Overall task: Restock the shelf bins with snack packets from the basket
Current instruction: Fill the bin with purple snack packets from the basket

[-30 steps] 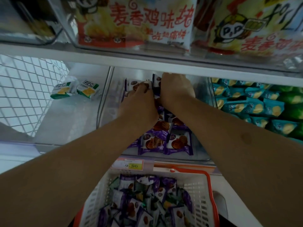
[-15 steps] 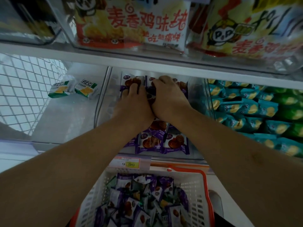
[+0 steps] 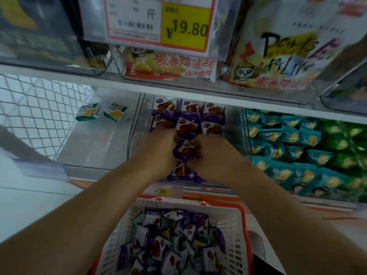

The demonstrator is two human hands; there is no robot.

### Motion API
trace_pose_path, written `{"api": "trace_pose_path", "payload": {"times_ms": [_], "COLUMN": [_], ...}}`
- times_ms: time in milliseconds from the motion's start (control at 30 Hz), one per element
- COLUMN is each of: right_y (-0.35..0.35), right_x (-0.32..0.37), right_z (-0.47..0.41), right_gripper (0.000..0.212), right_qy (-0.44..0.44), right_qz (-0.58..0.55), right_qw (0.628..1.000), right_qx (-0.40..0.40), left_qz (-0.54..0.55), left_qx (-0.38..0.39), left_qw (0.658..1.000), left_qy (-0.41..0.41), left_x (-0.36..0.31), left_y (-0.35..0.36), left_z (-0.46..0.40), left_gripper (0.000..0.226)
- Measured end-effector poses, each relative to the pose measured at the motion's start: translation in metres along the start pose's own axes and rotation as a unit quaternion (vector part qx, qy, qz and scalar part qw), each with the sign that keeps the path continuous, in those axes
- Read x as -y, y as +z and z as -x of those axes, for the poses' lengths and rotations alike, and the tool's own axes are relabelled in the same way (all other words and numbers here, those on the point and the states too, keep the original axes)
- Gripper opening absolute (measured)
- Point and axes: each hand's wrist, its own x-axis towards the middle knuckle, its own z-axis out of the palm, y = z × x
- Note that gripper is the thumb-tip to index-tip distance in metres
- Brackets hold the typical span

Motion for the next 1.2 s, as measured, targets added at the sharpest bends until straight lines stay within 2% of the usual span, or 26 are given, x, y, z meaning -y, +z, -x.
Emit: {"api": "trace_pose_path", "payload": {"times_ms": [67,133,200,267,367,467,533,633,700,767,867,1000,1133,1200], "right_y": [0.016,0.018,0.016,0.014,0.012,0.013,0.015,0.017,0.016,0.014,0.012,0.019,0.022,0.022], "right_x": [0.001,0.002,-0.001,-0.005,-0.006,-0.004,-0.003,0.001,0.004,0.012,0.025,0.038,0.03,0.021], "right_z": [-0.003,-0.005,-0.007,-0.008,-0.01,-0.009,-0.009,-0.014,-0.027,-0.046,-0.075,-0.097,-0.079,-0.056], "right_gripper": [0.046,0.045,0.041,0.048,0.053,0.056,0.056,0.045,0.035,0.029,0.03,0.041,0.072,0.072], "right_qy": [0.005,0.015,0.029,0.029,0.001,-0.021,-0.049,-0.078,-0.083,-0.079,-0.056,-0.055,-0.031,-0.026], "right_qz": [0.025,0.012,-0.044,-0.088,-0.149,-0.16,-0.126,-0.104,-0.109,-0.116,-0.111,-0.091,-0.136,-0.146], "right_qw": [0.999,0.998,0.994,0.988,0.978,0.975,0.976,0.971,0.965,0.964,0.975,0.985,0.981,0.978], "right_qx": [-0.021,-0.053,-0.092,-0.123,-0.144,-0.155,-0.172,-0.202,-0.222,-0.224,-0.182,-0.138,-0.131,-0.149], "left_qz": [-0.023,-0.029,0.021,0.109,0.252,0.381,0.42,0.437,0.407,0.339,0.244,0.241,0.228,0.211], "left_qx": [0.031,0.034,0.003,-0.034,-0.002,0.001,-0.023,-0.046,-0.061,-0.089,-0.148,-0.157,-0.124,-0.117], "left_qw": [0.999,0.998,0.998,0.989,0.958,0.909,0.889,0.875,0.885,0.914,0.941,0.946,0.956,0.962], "left_qy": [-0.02,-0.038,-0.06,-0.09,-0.136,-0.165,-0.182,-0.204,-0.216,-0.206,-0.184,-0.151,-0.135,-0.129], "left_x": [0.003,0.002,-0.001,-0.004,-0.008,-0.011,-0.011,-0.011,-0.011,-0.01,-0.012,-0.005,0.001,0.0], "left_y": [0.001,0.003,0.003,0.001,0.0,0.002,0.005,0.008,0.009,0.008,0.005,0.005,0.006,0.005], "left_z": [0.001,0.0,-0.003,-0.006,-0.011,-0.01,-0.009,-0.005,-0.003,0.003,0.019,0.034,0.041,0.045], "left_gripper": [0.032,0.032,0.029,0.02,0.028,0.013,0.011,0.017,0.02,0.017,0.02,0.018,0.02,0.027]}}
